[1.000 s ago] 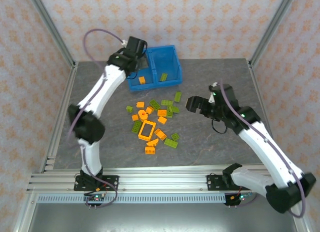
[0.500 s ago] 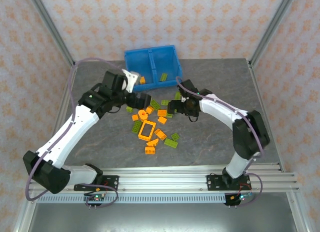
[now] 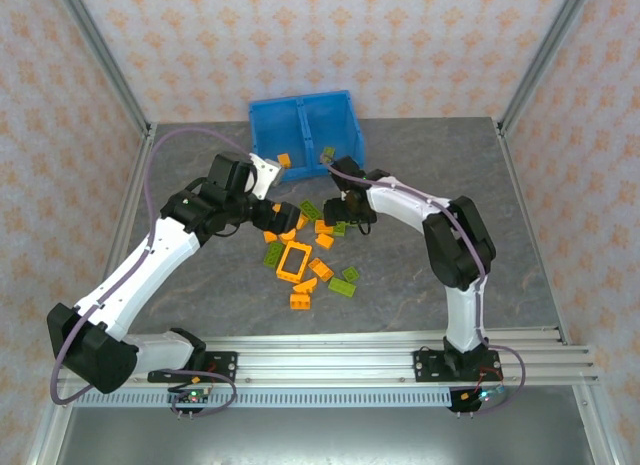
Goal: Sort the legos into containers by color
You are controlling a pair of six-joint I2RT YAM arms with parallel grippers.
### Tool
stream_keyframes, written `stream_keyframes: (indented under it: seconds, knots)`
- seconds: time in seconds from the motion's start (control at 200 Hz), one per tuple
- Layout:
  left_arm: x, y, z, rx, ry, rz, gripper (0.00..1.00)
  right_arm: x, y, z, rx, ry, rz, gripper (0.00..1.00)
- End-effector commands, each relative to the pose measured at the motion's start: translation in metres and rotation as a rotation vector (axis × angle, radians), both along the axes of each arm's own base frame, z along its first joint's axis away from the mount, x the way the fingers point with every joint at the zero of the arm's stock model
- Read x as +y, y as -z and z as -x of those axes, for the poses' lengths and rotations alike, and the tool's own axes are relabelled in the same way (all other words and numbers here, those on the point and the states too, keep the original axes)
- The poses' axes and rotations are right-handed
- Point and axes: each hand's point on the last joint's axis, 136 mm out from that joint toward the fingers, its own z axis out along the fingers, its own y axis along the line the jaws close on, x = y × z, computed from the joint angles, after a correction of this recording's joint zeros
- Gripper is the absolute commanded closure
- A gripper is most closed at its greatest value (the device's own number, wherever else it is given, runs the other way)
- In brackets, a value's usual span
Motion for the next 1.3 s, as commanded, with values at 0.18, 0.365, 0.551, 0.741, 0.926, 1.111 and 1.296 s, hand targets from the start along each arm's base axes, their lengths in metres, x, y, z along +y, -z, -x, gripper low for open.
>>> stream_keyframes:
  seconds: [0.18, 0.365, 0.551, 0.741, 0.926, 1.111, 1.296]
  knots:
    - [0.008, -0.016, 0.001, -0.055, -0.012, -0.029, 0.0, -0.01, 0.013, -0.003, 0.024, -0.016, 0.085, 0.47]
    - [0.006, -0.012, 0.001, -0.051, 0.0, -0.028, 0.0, -0.013, 0.002, -0.001, 0.009, 0.016, 0.072, 0.61]
    - [0.006, -0.015, 0.002, -0.069, 0.004, -0.023, 0.0, -0.022, -0.035, -0.003, -0.074, 0.062, 0.068, 0.71]
    - [0.01, -0.016, 0.001, -0.088, -0.01, -0.036, 0.0, -0.026, -0.086, -0.007, -0.185, 0.091, 0.021, 0.87]
    - [0.015, -0.023, 0.002, -0.124, -0.025, -0.037, 0.0, -0.019, -0.143, -0.017, -0.285, 0.124, -0.076, 1.0]
    - [0.01, -0.038, 0.01, -0.19, 0.01, 0.029, 0.0, -0.001, -0.207, -0.052, -0.474, 0.161, -0.201, 1.0]
    - [0.007, -0.04, 0.013, -0.185, 0.032, 0.049, 0.0, 0.01, -0.21, -0.119, -0.528, 0.242, -0.171, 1.0]
